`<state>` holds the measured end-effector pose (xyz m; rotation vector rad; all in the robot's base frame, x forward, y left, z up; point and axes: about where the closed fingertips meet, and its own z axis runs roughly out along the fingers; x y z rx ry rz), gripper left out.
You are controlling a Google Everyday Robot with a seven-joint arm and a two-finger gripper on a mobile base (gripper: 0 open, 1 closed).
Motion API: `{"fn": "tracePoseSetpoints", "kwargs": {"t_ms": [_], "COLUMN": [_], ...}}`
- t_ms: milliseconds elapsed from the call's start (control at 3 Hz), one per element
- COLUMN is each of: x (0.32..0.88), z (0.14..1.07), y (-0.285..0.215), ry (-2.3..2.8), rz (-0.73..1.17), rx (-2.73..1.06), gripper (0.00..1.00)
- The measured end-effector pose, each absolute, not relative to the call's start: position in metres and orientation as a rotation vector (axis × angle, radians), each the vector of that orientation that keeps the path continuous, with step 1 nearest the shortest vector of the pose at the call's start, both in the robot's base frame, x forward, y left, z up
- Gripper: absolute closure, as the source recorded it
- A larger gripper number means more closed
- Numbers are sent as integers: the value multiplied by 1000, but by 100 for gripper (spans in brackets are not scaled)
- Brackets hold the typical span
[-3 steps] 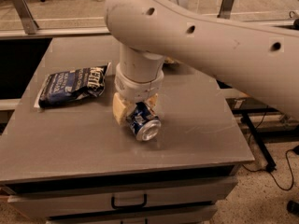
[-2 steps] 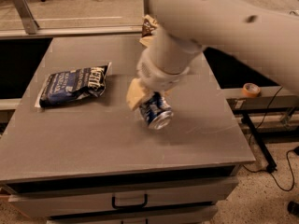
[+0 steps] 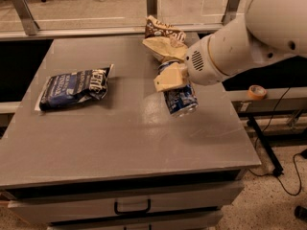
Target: Place pepsi can upright
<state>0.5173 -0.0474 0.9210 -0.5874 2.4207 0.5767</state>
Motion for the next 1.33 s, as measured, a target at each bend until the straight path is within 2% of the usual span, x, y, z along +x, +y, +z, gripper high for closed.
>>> {"fn": "tracePoseSetpoints", "kwargs": {"t_ms": [333, 1333], "x": [522, 555], "z": [924, 953], "y": [-41, -48], "ry": [2387, 1979], "rz": [602, 839], "rx": [-645, -776], "gripper": [100, 100]}}
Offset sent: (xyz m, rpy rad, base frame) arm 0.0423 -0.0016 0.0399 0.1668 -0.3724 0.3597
